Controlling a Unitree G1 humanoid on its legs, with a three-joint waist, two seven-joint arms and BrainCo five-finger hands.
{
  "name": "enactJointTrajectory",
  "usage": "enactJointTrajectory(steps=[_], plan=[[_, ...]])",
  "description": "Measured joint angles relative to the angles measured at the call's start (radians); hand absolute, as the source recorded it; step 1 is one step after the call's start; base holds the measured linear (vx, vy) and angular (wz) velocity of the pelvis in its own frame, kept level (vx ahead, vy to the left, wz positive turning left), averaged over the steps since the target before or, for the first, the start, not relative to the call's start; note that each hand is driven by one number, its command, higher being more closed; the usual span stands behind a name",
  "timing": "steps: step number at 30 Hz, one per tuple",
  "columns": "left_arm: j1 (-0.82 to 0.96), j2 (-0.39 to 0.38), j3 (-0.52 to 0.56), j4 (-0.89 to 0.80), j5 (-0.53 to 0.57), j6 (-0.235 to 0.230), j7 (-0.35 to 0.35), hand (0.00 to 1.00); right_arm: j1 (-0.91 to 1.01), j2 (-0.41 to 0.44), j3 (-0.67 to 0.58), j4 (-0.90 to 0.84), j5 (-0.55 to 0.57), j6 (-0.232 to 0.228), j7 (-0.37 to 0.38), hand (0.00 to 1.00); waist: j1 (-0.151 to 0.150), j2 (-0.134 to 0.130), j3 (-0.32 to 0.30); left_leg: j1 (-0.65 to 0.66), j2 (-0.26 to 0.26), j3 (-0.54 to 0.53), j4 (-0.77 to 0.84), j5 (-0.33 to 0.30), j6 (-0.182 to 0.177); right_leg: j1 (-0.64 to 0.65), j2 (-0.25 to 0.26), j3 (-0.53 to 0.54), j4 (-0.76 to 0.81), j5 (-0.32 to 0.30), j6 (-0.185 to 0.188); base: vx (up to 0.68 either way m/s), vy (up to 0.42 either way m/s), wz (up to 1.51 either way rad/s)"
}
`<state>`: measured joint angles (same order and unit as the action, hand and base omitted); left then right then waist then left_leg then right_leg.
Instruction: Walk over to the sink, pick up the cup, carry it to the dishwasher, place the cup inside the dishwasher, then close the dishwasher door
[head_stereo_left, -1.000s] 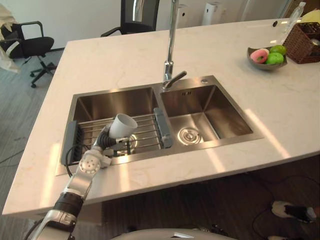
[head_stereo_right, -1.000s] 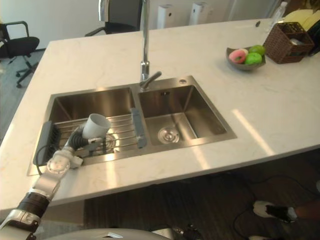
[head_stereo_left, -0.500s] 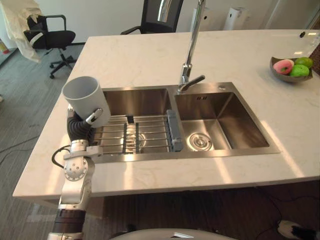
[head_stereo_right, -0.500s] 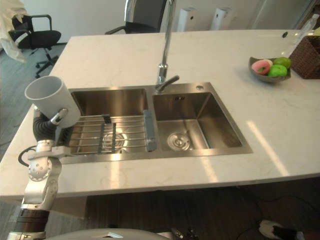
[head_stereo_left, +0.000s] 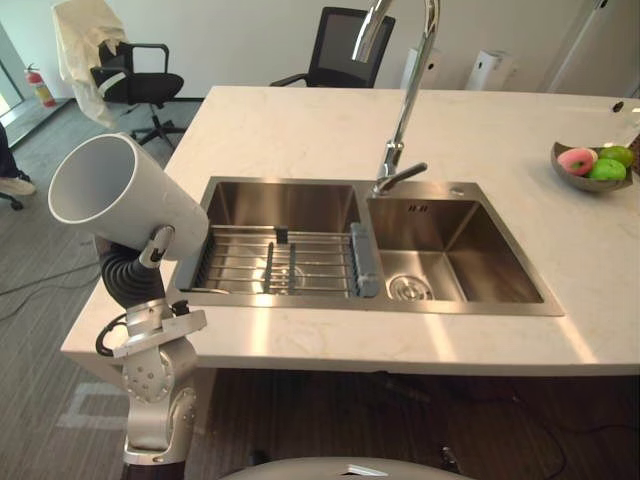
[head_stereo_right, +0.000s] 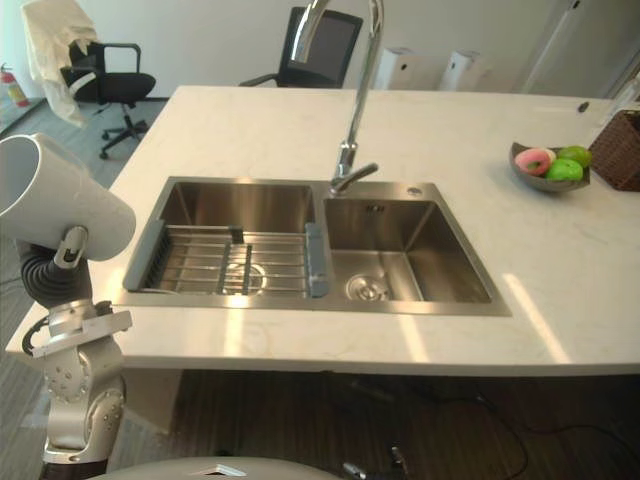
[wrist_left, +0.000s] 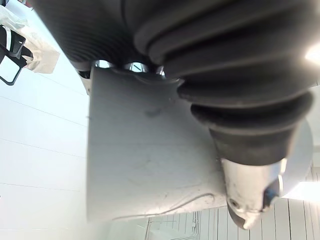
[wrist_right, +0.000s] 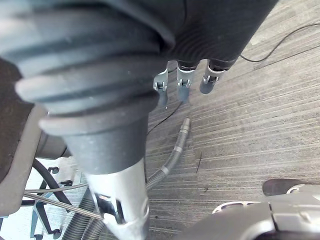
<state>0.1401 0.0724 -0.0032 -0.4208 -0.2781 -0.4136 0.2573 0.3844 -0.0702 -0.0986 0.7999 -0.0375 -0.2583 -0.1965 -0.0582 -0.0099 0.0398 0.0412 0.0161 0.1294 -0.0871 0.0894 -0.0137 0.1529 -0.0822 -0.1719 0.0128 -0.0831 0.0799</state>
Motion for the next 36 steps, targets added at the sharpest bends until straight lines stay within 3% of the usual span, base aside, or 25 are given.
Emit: enactJointTrajectory(steps=[6,8,12,17,23,25,27,29,30,31,32,33,34,36], plan=[[0.001,-0.004,0.001,0.000,-0.002,-0.009,0.002,1.00,0.003,0.000,-0.005,0.000,0.002,-0.004,0.005,0.00,-0.004,0.004,-0.003,0.005,0.013,0.045,0.000,-0.010,-0.007,-0.019,0.007,0.039,-0.008,0.001,-0.008,0.00,-0.002,-0.21],[-0.013,-0.005,-0.010,0.003,-0.002,-0.012,-0.001,1.00,0.018,0.001,-0.012,0.005,0.016,-0.006,0.023,0.00,-0.027,0.002,-0.006,0.003,0.016,0.049,0.000,-0.012,-0.007,-0.017,0.004,0.017,-0.019,0.002,-0.012,0.00,-0.017,-0.15],[-0.051,-0.020,-0.014,0.032,-0.017,-0.046,-0.008,1.00,0.039,0.015,-0.086,0.088,0.101,-0.032,0.089,0.00,-0.050,0.004,-0.011,0.005,0.018,0.046,0.000,-0.018,-0.015,-0.012,-0.002,-0.016,-0.019,-0.001,-0.008,0.03,-0.011,0.02],[-0.073,-0.037,0.033,0.091,-0.036,-0.071,-0.022,1.00,0.029,0.020,-0.161,0.206,0.210,-0.052,0.174,0.00,-0.043,0.006,-0.014,0.008,0.011,0.005,0.000,-0.010,-0.014,0.023,-0.004,-0.073,0.002,-0.016,0.000,0.08,-0.035,0.27],[-0.068,-0.016,0.085,0.115,-0.035,-0.074,0.001,1.00,-0.050,0.013,-0.198,0.255,0.205,-0.076,0.212,0.00,0.017,0.018,-0.005,-0.032,0.005,-0.111,0.000,0.015,-0.028,0.026,0.003,-0.173,0.049,-0.057,-0.011,-0.05,-0.054,0.60],[-0.035,-0.016,0.111,0.106,-0.033,-0.070,0.008,1.00,-0.075,-0.013,-0.198,0.272,0.182,-0.074,0.218,0.00,0.054,0.025,0.007,-0.047,0.001,-0.142,0.005,0.029,-0.028,0.022,0.003,-0.208,0.075,-0.071,-0.011,-0.09,-0.051,0.79],[-0.001,-0.017,0.141,0.061,-0.033,-0.054,0.026,1.00,-0.100,-0.021,-0.198,0.280,0.157,-0.071,0.233,0.00,0.059,0.031,0.024,-0.076,-0.016,-0.224,0.032,0.066,-0.027,0.026,0.001,-0.276,0.123,-0.101,-0.013,-0.07,-0.076,1.32],[0.014,-0.018,0.189,0.017,-0.032,-0.048,0.027,1.00,-0.152,-0.033,-0.200,0.311,0.153,-0.072,0.251,0.00,0.093,0.044,0.115,-0.140,-0.045,-0.267,0.115,0.105,-0.059,0.041,0.008,-0.346,0.181,-0.142,-0.025,-0.19,-0.066,1.87],[0.022,-0.023,0.195,0.016,-0.032,-0.048,0.026,1.00,-0.169,-0.042,-0.201,0.325,0.153,-0.071,0.253,0.00,0.108,0.052,0.129,-0.155,-0.053,-0.268,0.118,0.134,-0.087,0.038,0.013,-0.367,0.193,-0.147,-0.034,-0.33,0.007,1.91],[0.026,-0.028,0.206,0.019,-0.033,-0.043,0.026,1.00,-0.193,-0.056,-0.228,0.349,0.150,-0.071,0.255,0.00,0.119,0.035,0.145,-0.175,-0.062,-0.199,0.076,0.195,-0.163,0.030,-0.018,-0.441,0.190,-0.148,-0.047,-0.25,0.053,1.74],[0.032,-0.032,0.209,0.011,-0.035,-0.043,0.026,1.00,-0.212,-0.059,-0.268,0.367,0.148,-0.065,0.253,0.00,0.136,0.036,0.150,-0.209,-0.046,0.003,0.232,0.057,0.035,0.027,-0.039,-0.508,0.200,-0.145,-0.045,-0.30,0.022,1.87],[0.031,-0.031,0.212,0.006,-0.038,-0.044,0.019,1.00,-0.213,-0.068,-0.288,0.359,0.148,-0.063,0.251,0.00,0.149,0.028,0.153,-0.215,-0.016,0.184,0.407,-0.079,0.170,0.032,-0.067,-0.565,0.212,-0.145,-0.045,-0.14,-0.015,1.91],[0.032,-0.033,0.218,0.000,-0.054,-0.048,-0.003,1.00,-0.206,-0.091,-0.298,0.343,0.150,-0.059,0.251,0.00,0.142,0.021,0.150,-0.146,0.049,0.383,0.598,-0.226,0.203,0.055,-0.108,-0.659,0.211,-0.141,-0.046,-0.14,-0.023,1.79],[0.033,-0.035,0.194,0.000,-0.053,-0.047,-0.027,1.00,-0.184,-0.105,-0.299,0.323,0.150,-0.060,0.253,0.00,0.121,0.028,0.133,-0.054,0.121,0.469,0.683,-0.308,0.168,0.069,-0.139,-0.765,0.222,-0.138,-0.041,-0.08,0.054,1.88]])
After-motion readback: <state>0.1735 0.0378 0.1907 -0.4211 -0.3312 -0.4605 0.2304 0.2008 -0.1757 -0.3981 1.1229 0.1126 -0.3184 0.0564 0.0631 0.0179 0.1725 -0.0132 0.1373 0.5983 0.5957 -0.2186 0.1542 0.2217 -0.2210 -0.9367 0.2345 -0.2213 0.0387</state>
